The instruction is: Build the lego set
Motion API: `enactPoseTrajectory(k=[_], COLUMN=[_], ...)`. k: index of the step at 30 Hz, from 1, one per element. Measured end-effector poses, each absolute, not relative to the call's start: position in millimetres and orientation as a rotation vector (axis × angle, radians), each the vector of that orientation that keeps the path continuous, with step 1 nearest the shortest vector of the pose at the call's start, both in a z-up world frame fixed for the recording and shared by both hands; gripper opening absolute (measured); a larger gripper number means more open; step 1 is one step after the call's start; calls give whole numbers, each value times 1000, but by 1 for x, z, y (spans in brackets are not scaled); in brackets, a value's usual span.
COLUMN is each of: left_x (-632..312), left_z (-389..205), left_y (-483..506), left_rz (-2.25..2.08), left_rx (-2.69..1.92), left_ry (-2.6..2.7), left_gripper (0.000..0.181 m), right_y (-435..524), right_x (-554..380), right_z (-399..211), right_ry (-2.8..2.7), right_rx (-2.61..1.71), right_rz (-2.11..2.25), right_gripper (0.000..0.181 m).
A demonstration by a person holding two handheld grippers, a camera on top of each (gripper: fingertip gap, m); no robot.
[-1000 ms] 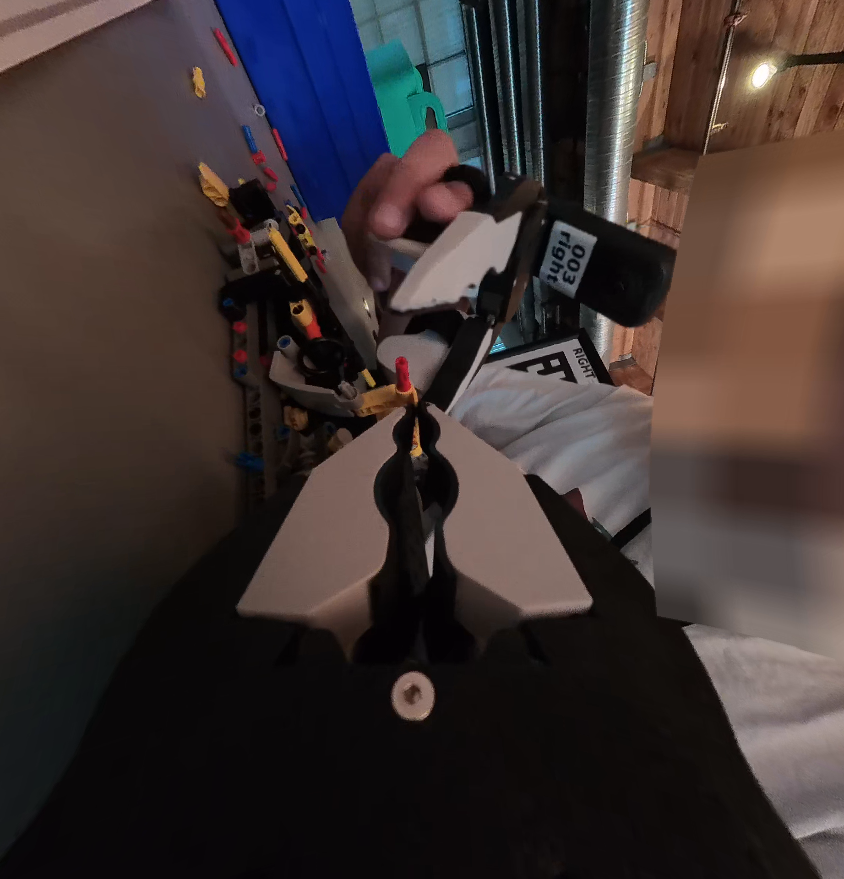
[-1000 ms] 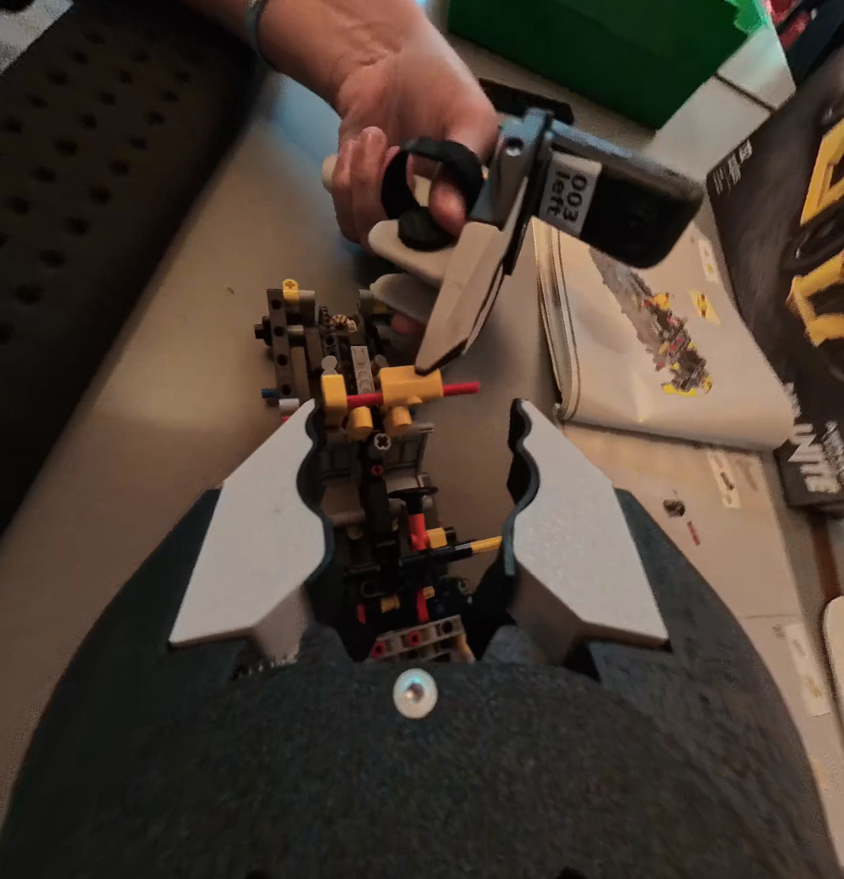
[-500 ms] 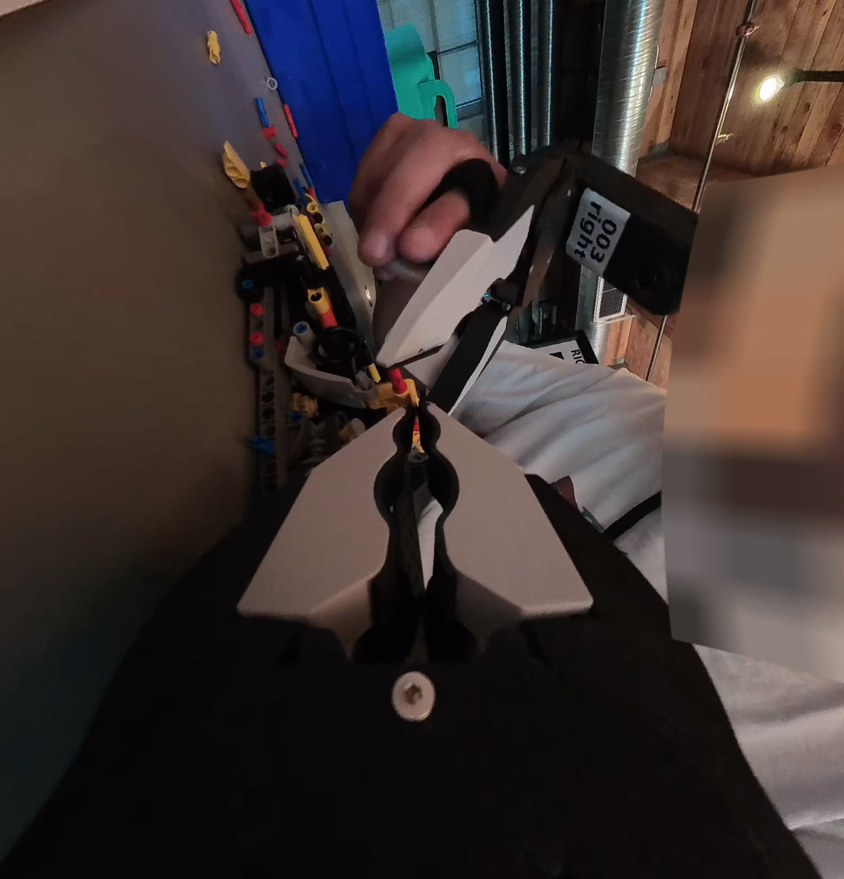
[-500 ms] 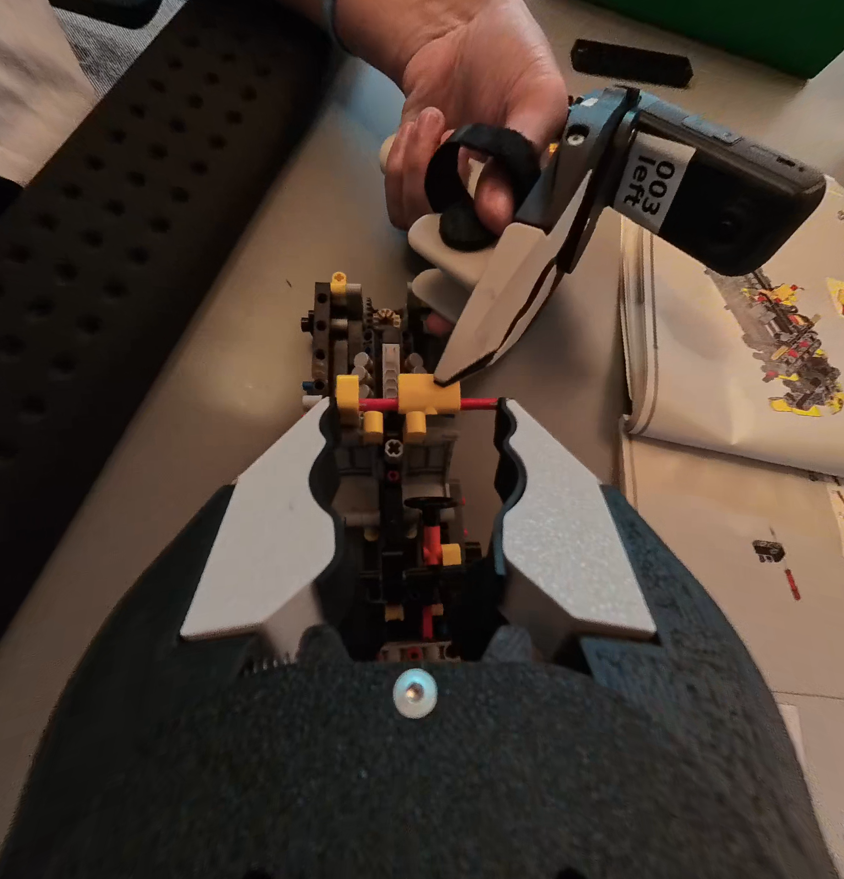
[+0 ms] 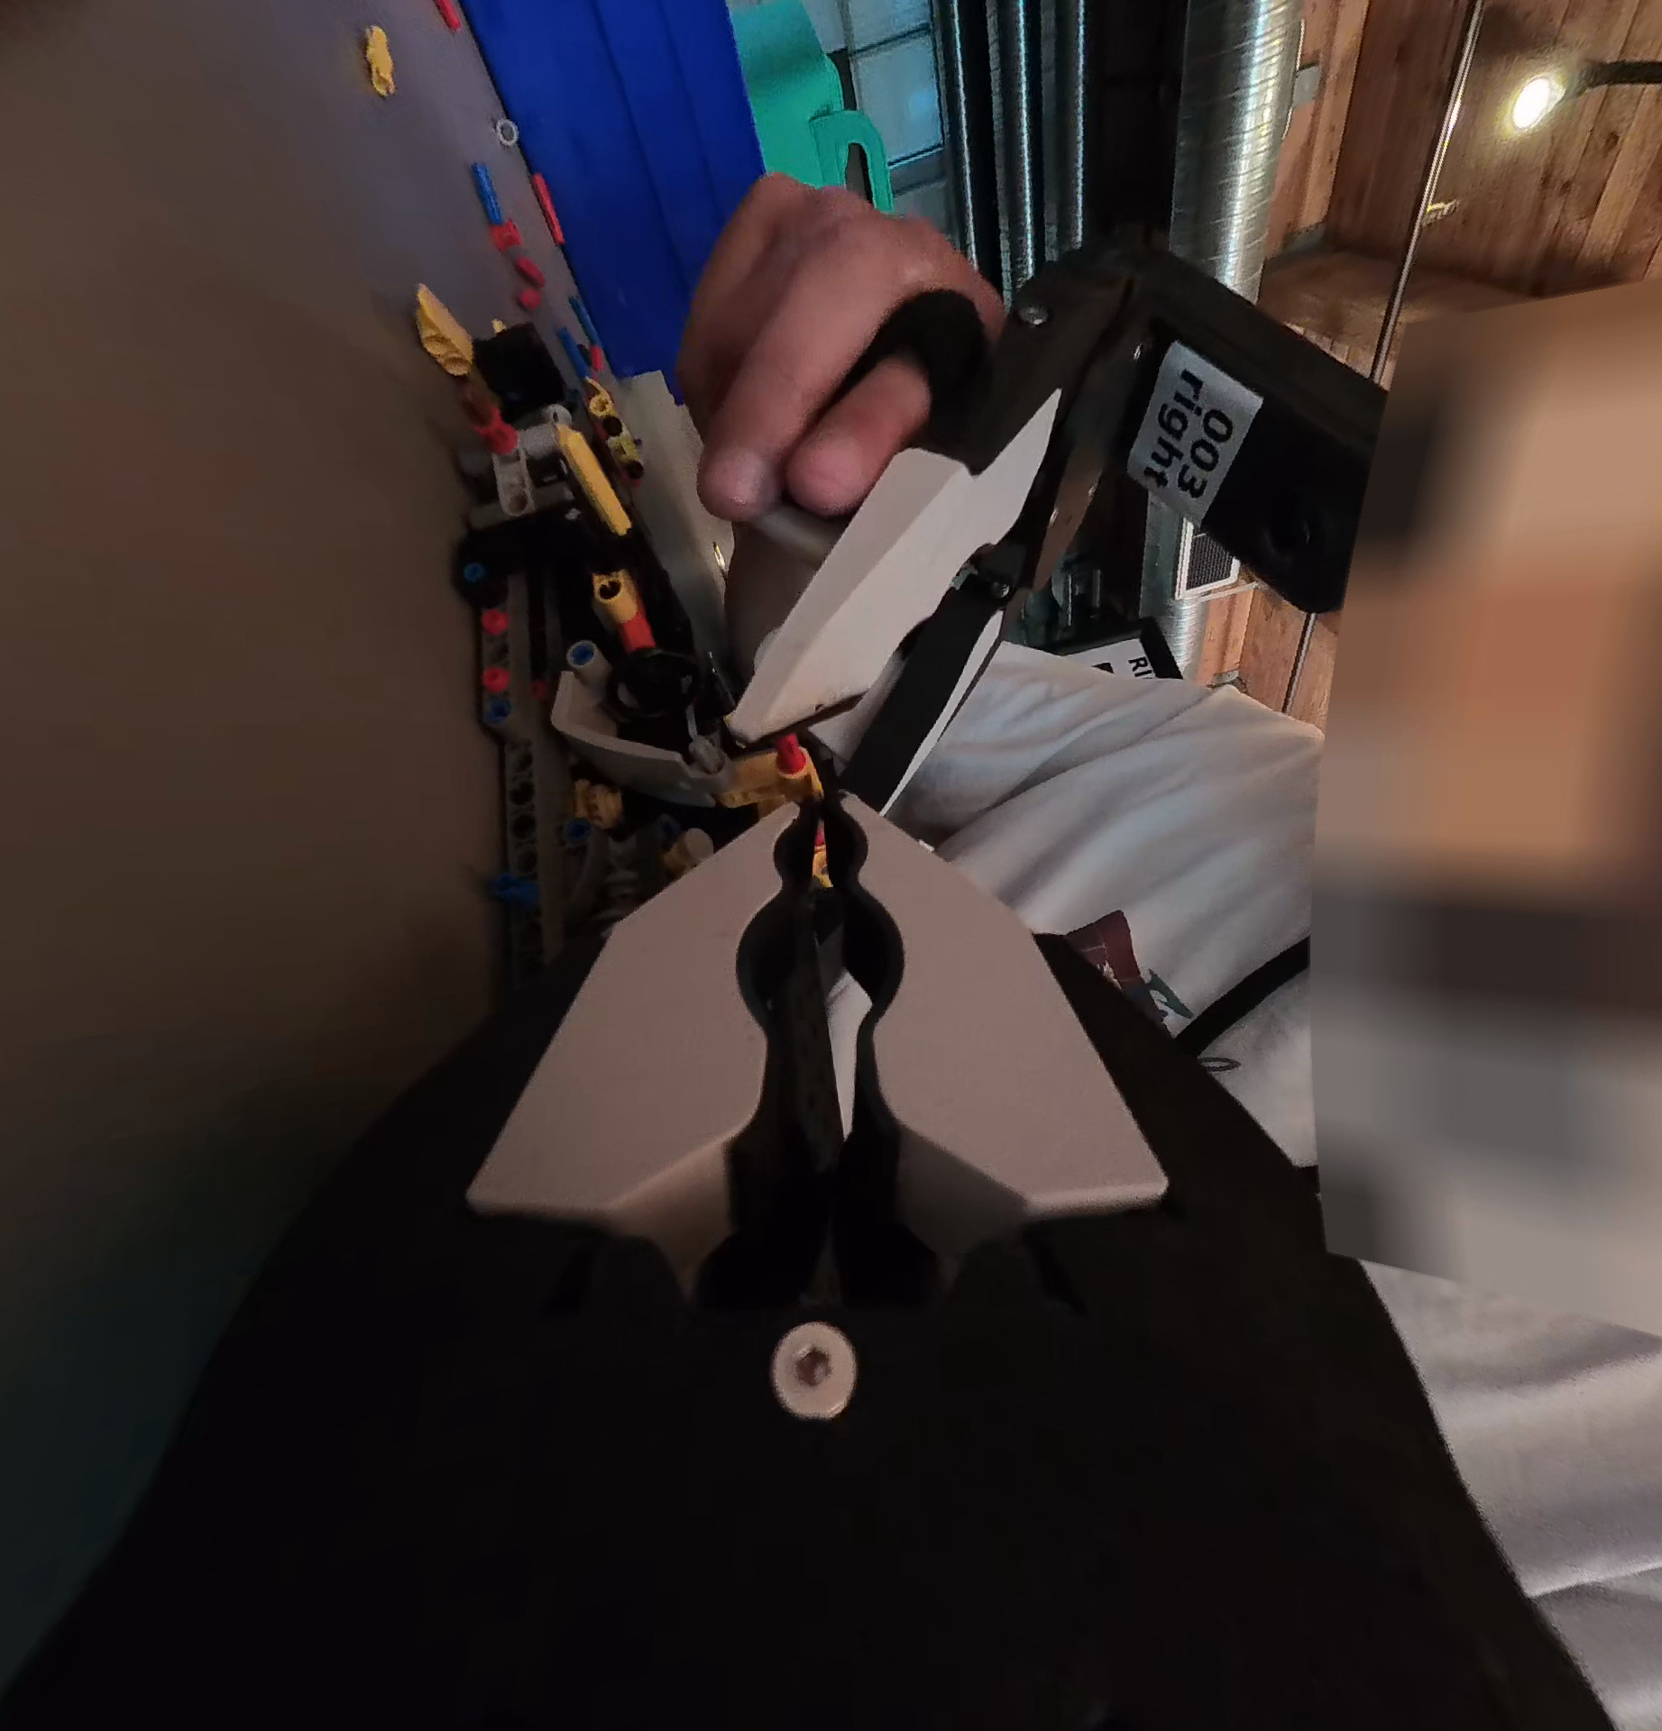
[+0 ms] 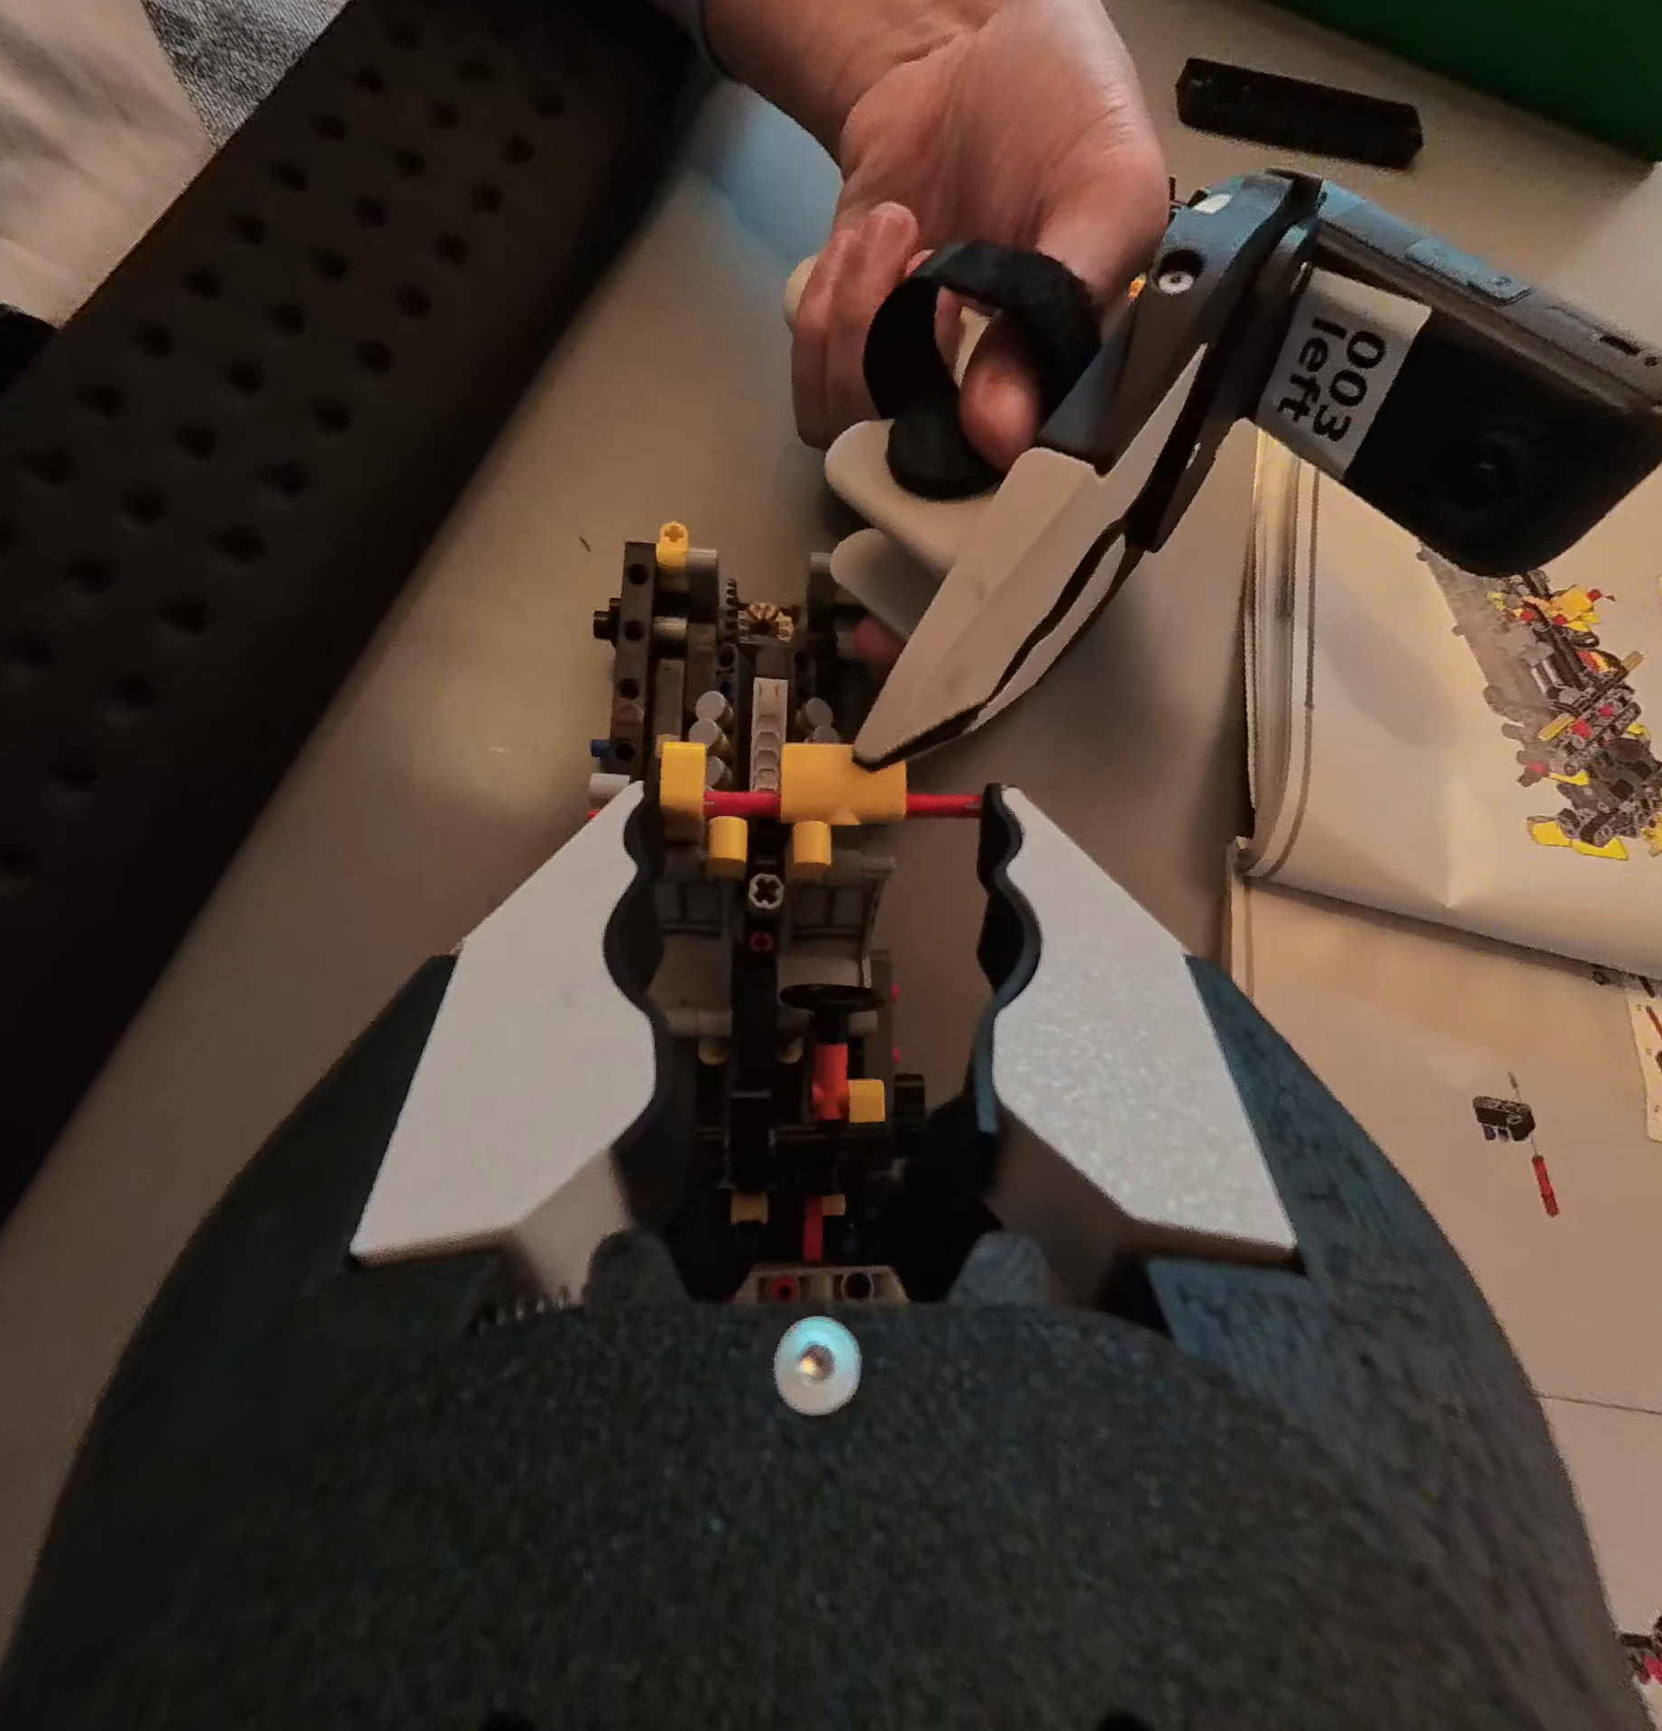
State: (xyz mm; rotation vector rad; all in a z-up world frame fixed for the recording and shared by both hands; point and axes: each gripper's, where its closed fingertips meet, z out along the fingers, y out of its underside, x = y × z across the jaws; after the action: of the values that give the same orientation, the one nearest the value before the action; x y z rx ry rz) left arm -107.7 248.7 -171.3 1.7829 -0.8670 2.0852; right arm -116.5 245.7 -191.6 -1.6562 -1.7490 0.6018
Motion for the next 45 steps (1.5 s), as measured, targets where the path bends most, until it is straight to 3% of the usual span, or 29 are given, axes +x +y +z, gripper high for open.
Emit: enactPoseTrajectory(k=[45], left_x=[-108], left_z=[-173], left_y=[251], left_rz=[2133], left_rx=[1876], left_ry=[-986], left_gripper=[2], right_y=[248], right_x=[-116], right_z=[-195], right_ry=[-1753], right_rx=[-1750], right_rz=[574], right_gripper=[66])
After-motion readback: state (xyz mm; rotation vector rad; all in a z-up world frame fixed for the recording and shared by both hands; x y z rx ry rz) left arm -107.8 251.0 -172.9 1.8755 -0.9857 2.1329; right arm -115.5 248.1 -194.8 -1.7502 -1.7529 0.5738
